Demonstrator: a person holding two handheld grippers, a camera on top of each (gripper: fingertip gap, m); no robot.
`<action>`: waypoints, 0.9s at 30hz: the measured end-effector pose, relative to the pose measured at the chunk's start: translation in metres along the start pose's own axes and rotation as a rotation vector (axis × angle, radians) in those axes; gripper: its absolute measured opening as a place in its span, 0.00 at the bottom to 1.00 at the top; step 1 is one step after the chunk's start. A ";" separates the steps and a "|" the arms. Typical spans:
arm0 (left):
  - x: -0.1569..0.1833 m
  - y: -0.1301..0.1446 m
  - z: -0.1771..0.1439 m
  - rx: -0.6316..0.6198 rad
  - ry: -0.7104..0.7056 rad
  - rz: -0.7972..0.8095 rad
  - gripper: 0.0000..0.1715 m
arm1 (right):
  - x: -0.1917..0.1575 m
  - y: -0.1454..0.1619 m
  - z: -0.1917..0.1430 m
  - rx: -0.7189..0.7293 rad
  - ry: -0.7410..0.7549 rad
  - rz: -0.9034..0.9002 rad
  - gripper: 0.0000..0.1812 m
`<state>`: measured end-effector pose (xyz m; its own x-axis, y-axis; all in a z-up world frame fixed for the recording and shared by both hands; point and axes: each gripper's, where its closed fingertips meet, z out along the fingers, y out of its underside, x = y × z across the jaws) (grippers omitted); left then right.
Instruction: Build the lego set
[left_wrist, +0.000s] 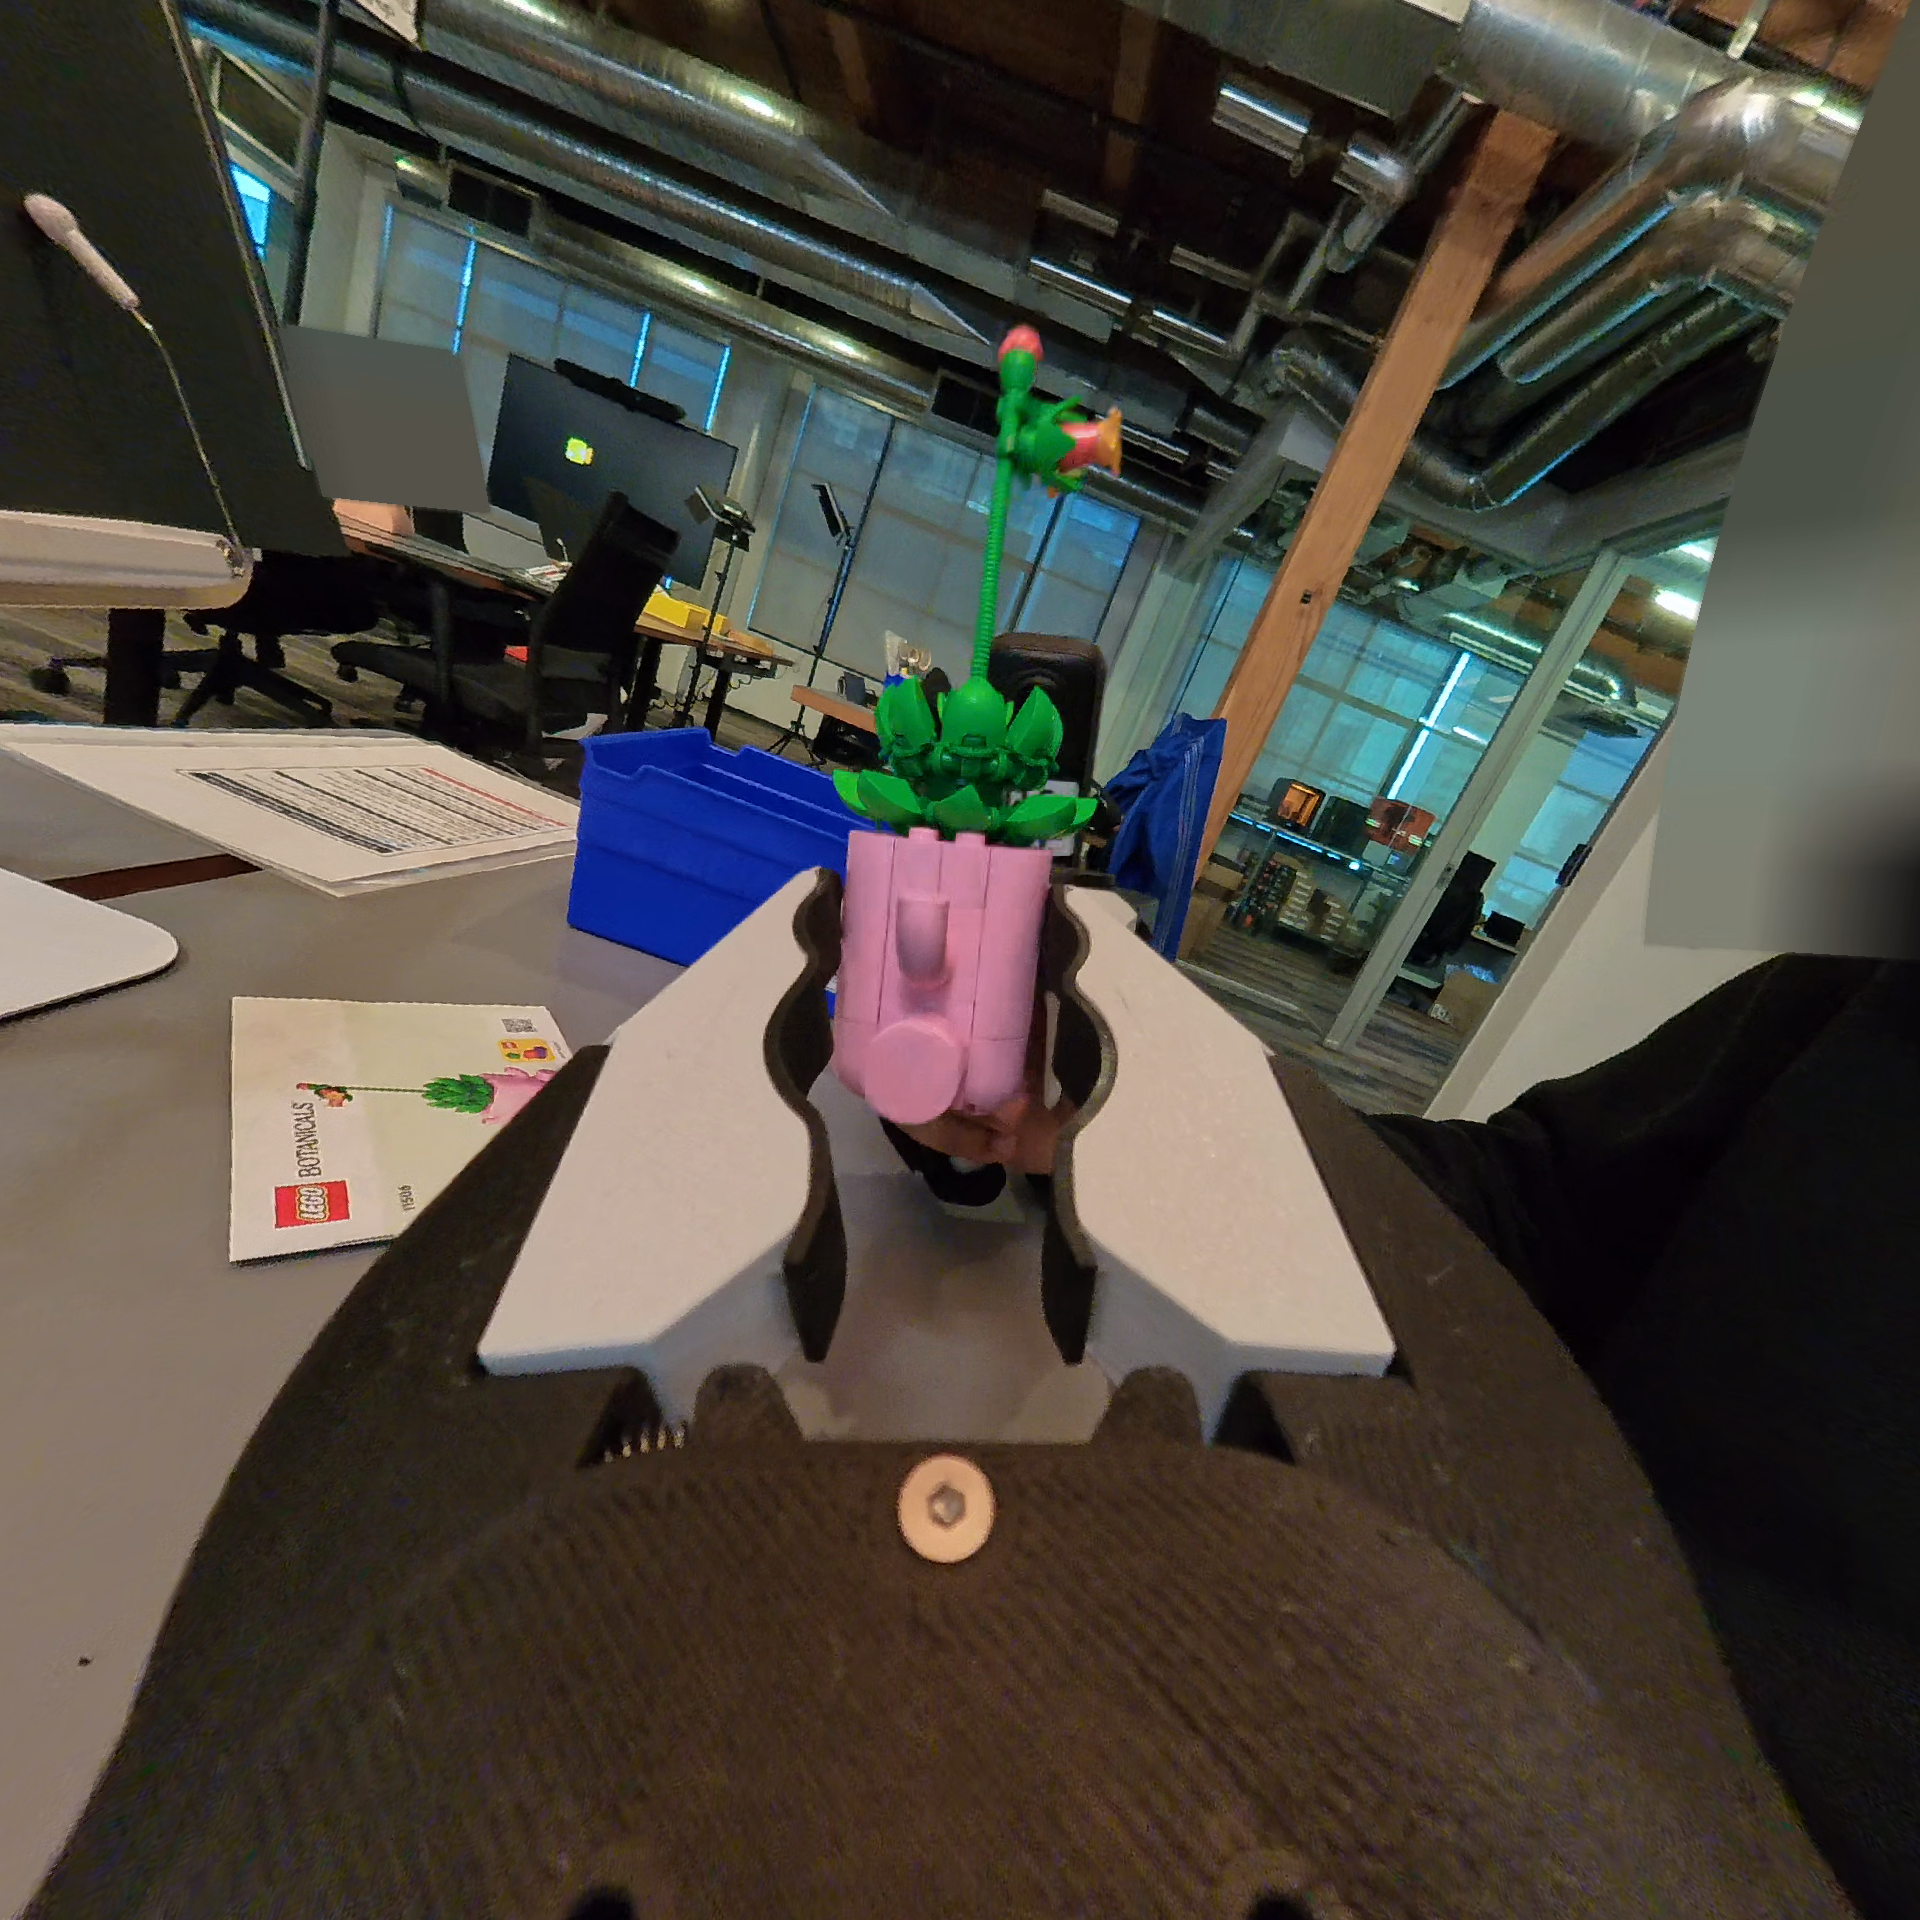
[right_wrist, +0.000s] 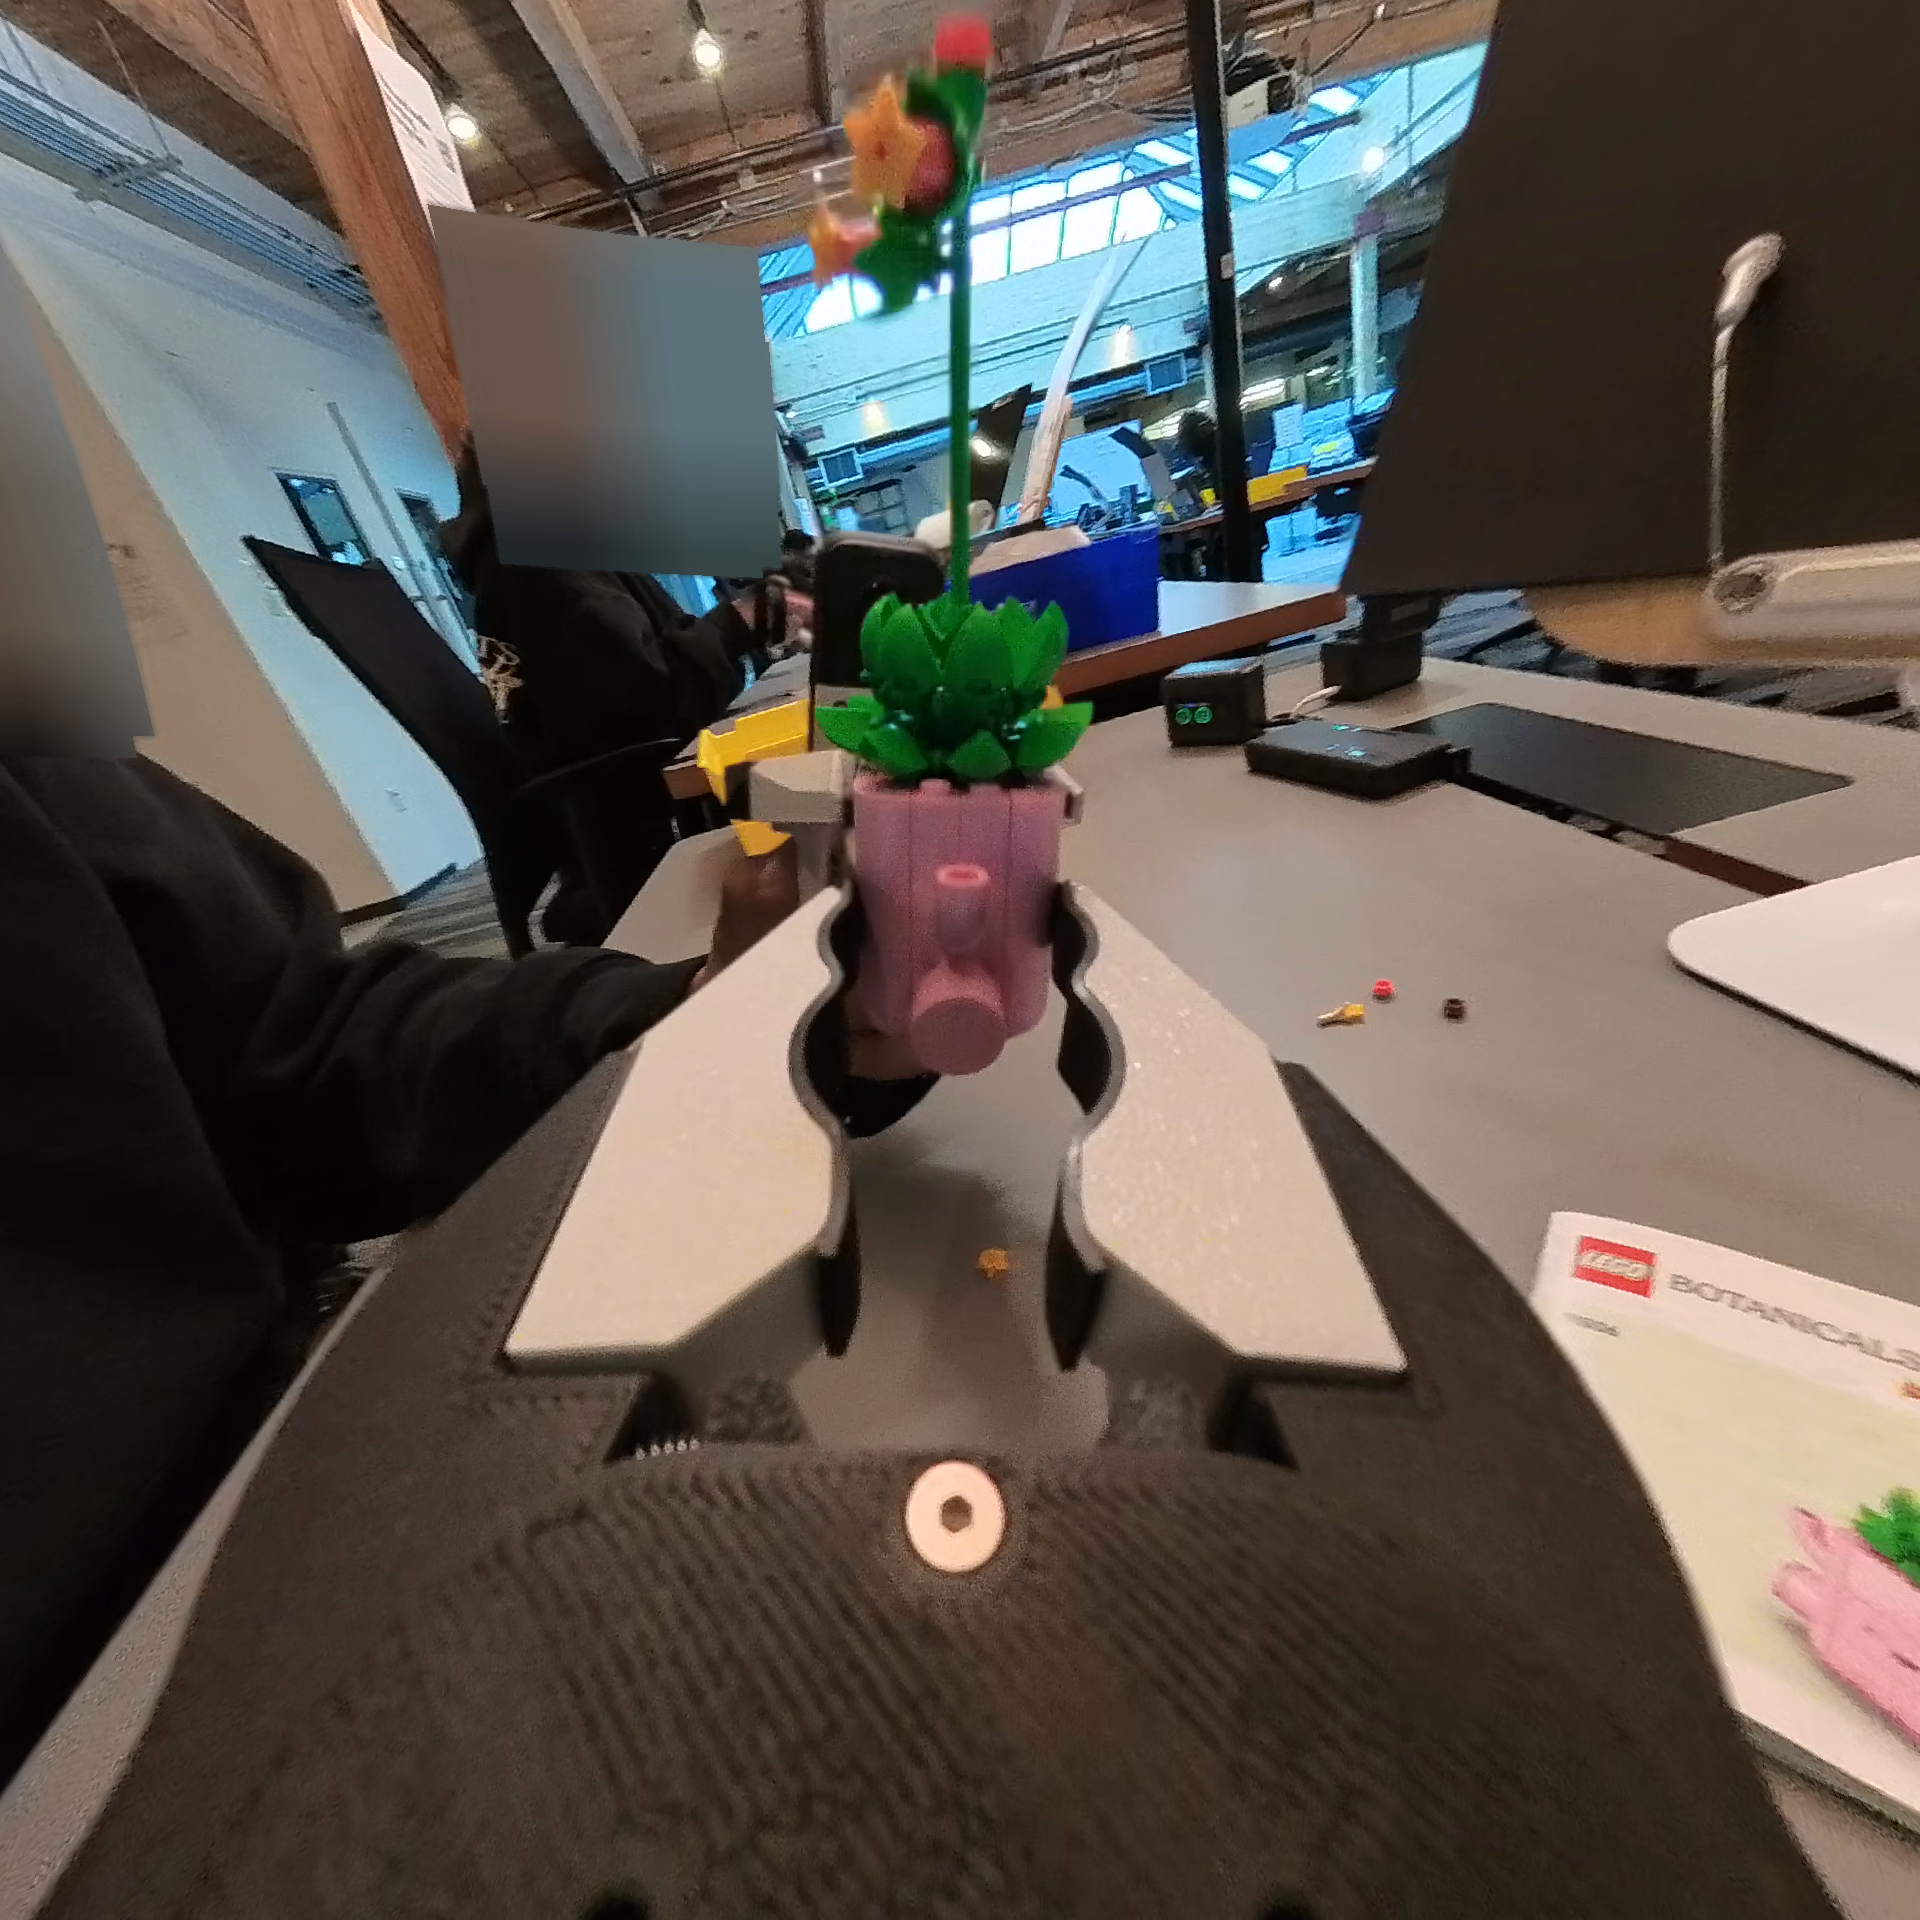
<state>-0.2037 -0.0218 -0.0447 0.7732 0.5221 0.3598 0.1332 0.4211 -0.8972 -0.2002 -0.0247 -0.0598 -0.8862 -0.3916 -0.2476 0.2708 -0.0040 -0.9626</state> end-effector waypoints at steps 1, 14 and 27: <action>0.000 -0.001 -0.001 0.004 -0.004 0.006 0.23 | 0.001 -0.002 -0.002 0.005 0.017 -0.017 0.19; -0.003 0.018 0.003 -0.067 0.077 -0.142 0.37 | 0.003 -0.029 -0.022 0.118 0.026 0.005 0.19; 0.008 0.014 0.005 -0.042 0.120 -0.111 0.23 | -0.005 -0.023 -0.009 0.148 -0.045 0.069 0.19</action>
<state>-0.1984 -0.0082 -0.0530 0.8203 0.3807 0.4269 0.2460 0.4390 -0.8642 -0.2056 -0.0146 -0.0375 -0.8466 -0.4364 -0.3046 0.3861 -0.1099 -0.9159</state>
